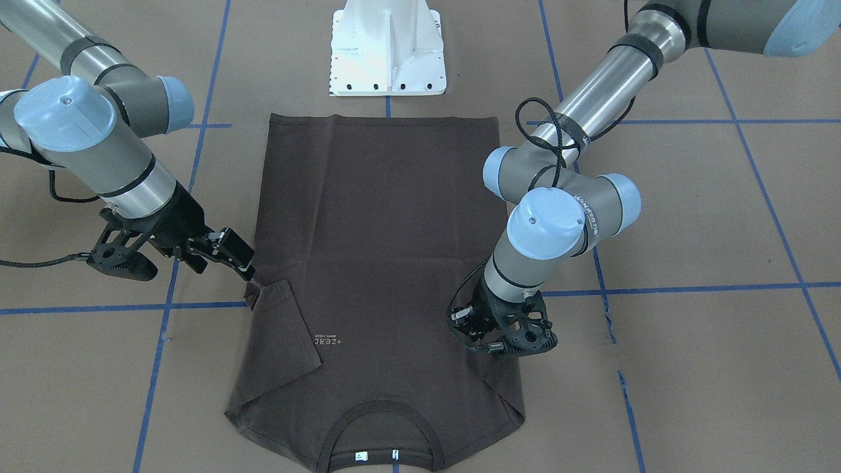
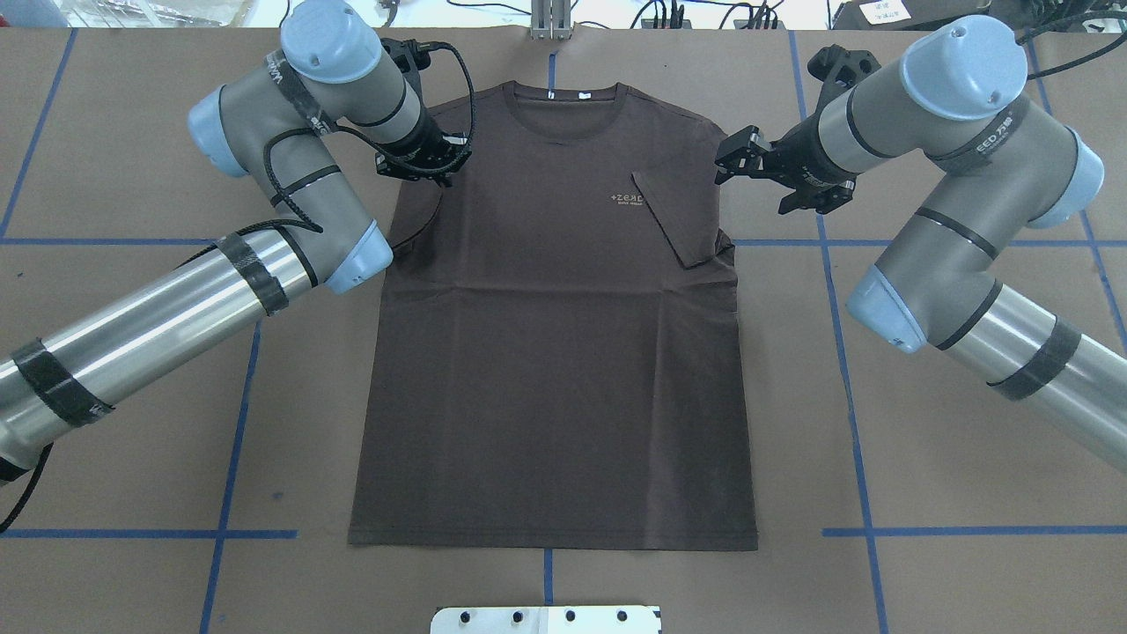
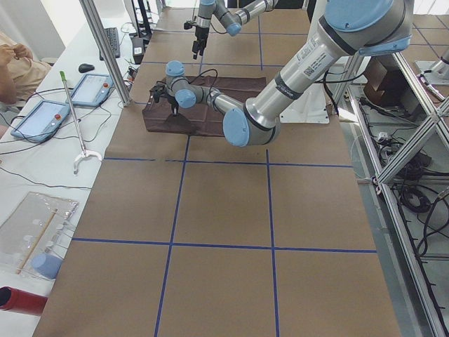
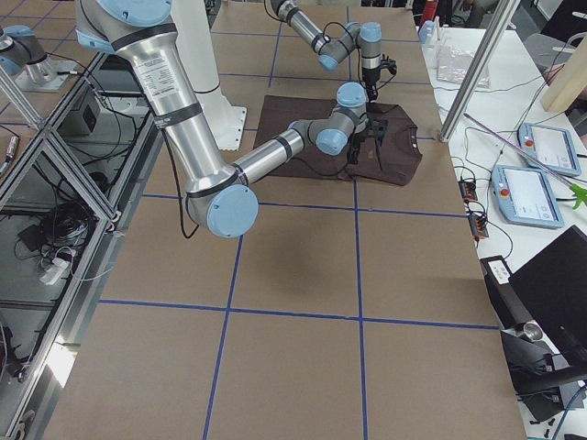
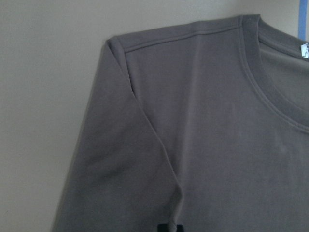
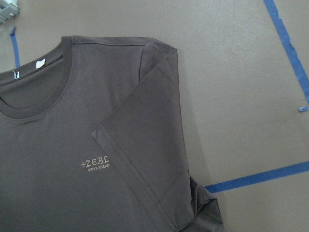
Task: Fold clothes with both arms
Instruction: 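Fold the other sleeve inward with the left gripper while the right gripper withdraws, then move the left gripper down toward the hem corner nearest the robot, then position both grippers at the two hem corners nearest the robot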
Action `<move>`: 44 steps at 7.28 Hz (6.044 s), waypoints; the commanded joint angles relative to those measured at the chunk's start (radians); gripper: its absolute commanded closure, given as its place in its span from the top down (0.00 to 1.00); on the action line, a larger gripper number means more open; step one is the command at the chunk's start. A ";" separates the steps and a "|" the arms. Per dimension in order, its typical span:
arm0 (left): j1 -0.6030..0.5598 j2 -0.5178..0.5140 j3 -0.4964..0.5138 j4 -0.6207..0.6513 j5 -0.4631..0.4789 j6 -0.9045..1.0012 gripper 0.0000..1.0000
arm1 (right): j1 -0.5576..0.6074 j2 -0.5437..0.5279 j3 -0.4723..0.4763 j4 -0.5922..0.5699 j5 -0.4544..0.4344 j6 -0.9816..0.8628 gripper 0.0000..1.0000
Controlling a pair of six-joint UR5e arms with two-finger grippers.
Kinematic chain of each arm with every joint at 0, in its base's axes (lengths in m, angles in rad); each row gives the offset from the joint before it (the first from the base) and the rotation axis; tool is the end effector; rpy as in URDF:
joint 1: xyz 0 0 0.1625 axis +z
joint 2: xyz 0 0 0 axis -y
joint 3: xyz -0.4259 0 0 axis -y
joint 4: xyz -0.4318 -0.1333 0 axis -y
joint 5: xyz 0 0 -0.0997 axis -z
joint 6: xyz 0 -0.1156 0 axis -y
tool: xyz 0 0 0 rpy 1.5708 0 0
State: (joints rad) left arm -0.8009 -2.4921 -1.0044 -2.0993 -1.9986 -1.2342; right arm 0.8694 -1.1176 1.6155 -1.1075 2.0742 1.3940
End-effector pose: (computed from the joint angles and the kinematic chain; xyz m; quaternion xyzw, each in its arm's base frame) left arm 0.5573 -0.6974 0.2597 0.0633 0.4553 -0.1149 0.8806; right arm -0.3963 -0.5893 0.3154 0.0324 -0.4982 0.1832 0.8469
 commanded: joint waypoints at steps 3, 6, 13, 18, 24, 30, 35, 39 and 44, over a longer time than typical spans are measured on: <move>0.037 0.066 -0.172 -0.041 0.004 -0.042 0.73 | -0.108 -0.030 0.096 -0.002 -0.044 0.176 1.00; 0.095 0.327 -0.535 -0.030 -0.003 -0.045 0.80 | -0.507 -0.295 0.413 -0.021 -0.414 0.377 1.00; 0.109 0.363 -0.585 -0.037 0.009 -0.128 0.84 | -0.803 -0.346 0.491 -0.333 -0.629 0.761 0.92; 0.111 0.364 -0.595 -0.033 0.026 -0.129 0.84 | -0.797 -0.357 0.477 -0.342 -0.625 0.761 0.09; 0.124 0.384 -0.625 -0.031 0.066 -0.148 0.84 | -0.796 -0.376 0.507 -0.344 -0.615 0.758 0.00; 0.380 0.611 -0.864 -0.022 0.241 -0.438 0.84 | -0.800 -0.416 0.560 -0.364 -0.592 0.760 0.33; 0.382 0.613 -0.869 -0.019 0.244 -0.439 0.84 | -0.808 -0.389 0.511 -0.362 -0.592 0.760 0.69; 0.382 0.613 -0.872 -0.019 0.242 -0.439 0.84 | -0.813 -0.369 0.492 -0.362 -0.592 0.760 0.26; 0.403 0.645 -0.937 0.065 0.256 -0.470 0.84 | -0.805 -0.370 0.532 -0.362 -0.591 0.760 0.00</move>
State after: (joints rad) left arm -0.4130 -1.8712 -1.8989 -2.0835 -1.7534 -1.6821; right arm 0.0610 -1.4895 2.1233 -1.4695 1.4828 2.1537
